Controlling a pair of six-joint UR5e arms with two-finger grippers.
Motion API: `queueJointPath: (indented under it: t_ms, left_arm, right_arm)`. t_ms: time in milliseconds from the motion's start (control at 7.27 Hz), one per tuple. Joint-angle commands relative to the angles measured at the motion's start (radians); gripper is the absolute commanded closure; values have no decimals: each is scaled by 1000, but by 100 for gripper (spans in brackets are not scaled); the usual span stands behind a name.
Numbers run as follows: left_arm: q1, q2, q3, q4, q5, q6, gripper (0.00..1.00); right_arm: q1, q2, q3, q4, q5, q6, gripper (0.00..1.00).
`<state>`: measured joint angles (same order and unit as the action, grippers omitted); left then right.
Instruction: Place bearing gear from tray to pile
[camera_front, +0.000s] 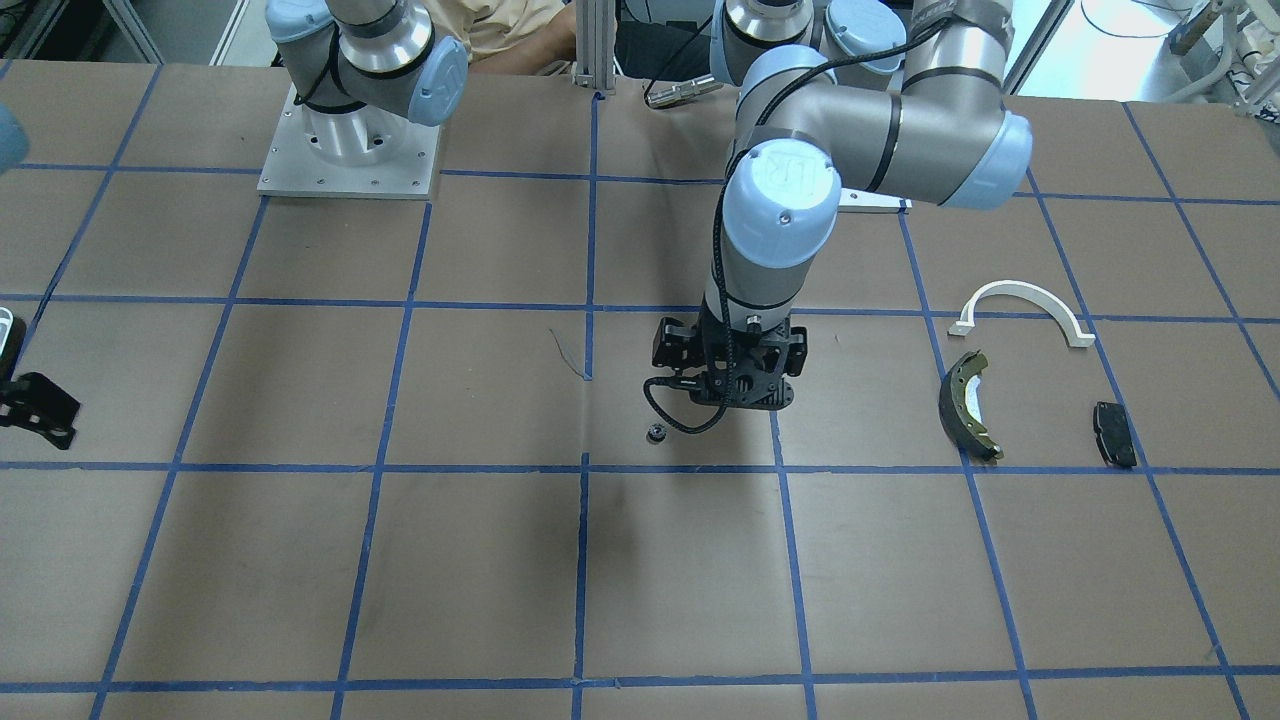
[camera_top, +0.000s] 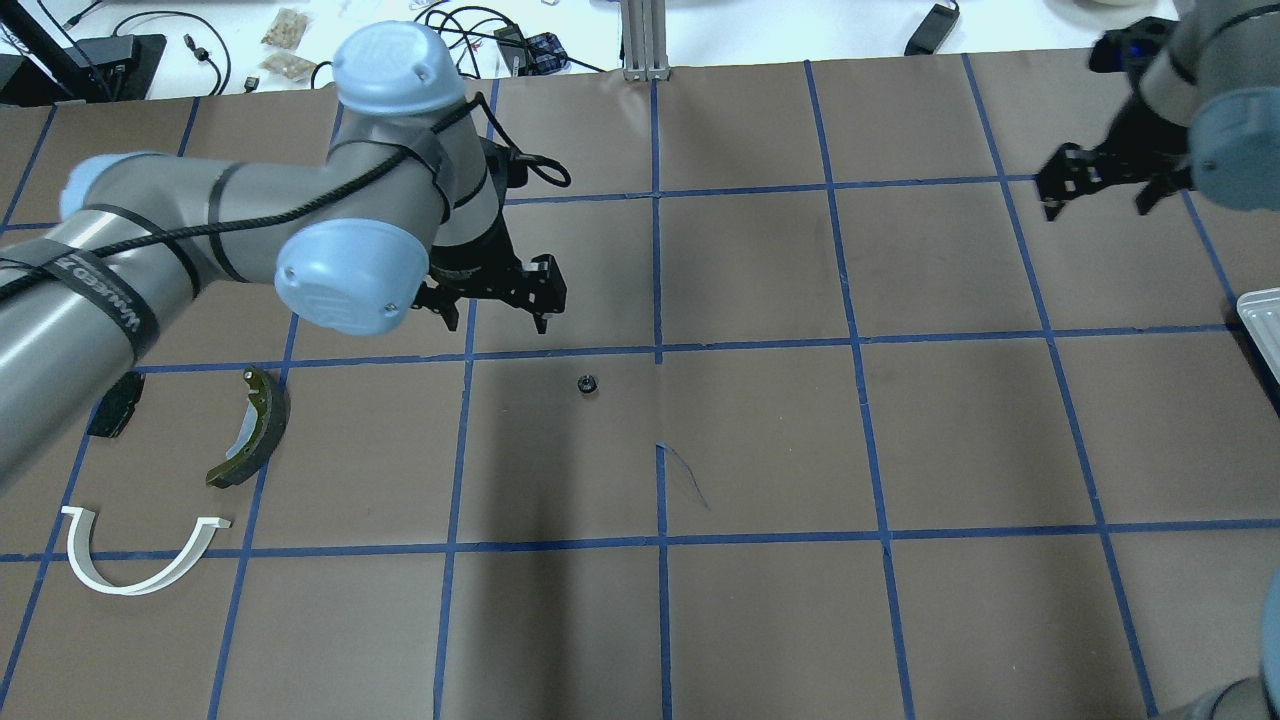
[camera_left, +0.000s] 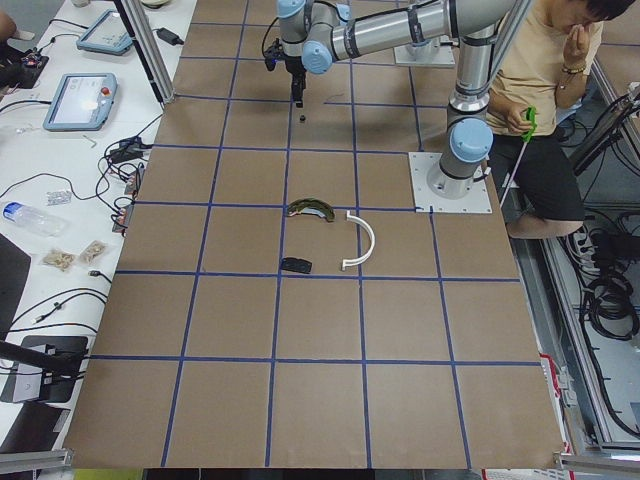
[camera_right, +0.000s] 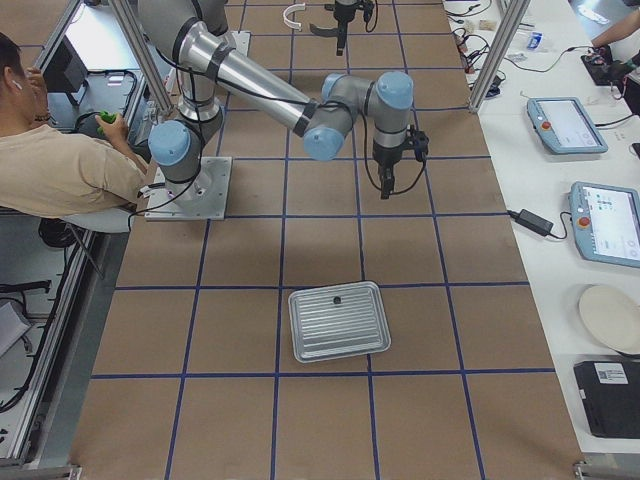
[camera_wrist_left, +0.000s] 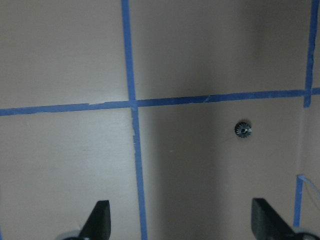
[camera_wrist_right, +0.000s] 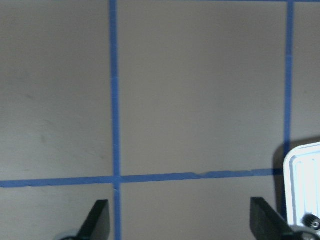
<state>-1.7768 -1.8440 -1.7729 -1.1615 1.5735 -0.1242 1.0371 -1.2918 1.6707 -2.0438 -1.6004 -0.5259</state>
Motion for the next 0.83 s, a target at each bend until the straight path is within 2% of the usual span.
queueJointPath:
  t_ms: [0, 138, 275, 413, 550, 688]
  left_arm:
    - [-35, -87, -29, 120, -15, -28, 0]
    - [-41, -116, -34, 135, -15, -28, 0]
    - [-43, -142, -34, 161, -15, -28, 2]
    - [-44, -171, -34, 204, -16, -28, 7]
    - [-58, -187, -34, 206, -13, -28, 17]
    - [-64, -198, -36, 206, -13, -29, 22]
  right_arm:
    - [-220, 64, 1, -6, 16, -222, 0]
    - [-291, 110, 7, -24, 39, -286, 0]
    - [-313, 158, 9, -94, 55, -355, 0]
    - [-331, 205, 8, -149, 57, -397, 0]
    - [-359, 253, 8, -189, 60, -439, 0]
    - [-365, 262, 3, -190, 60, -460, 0]
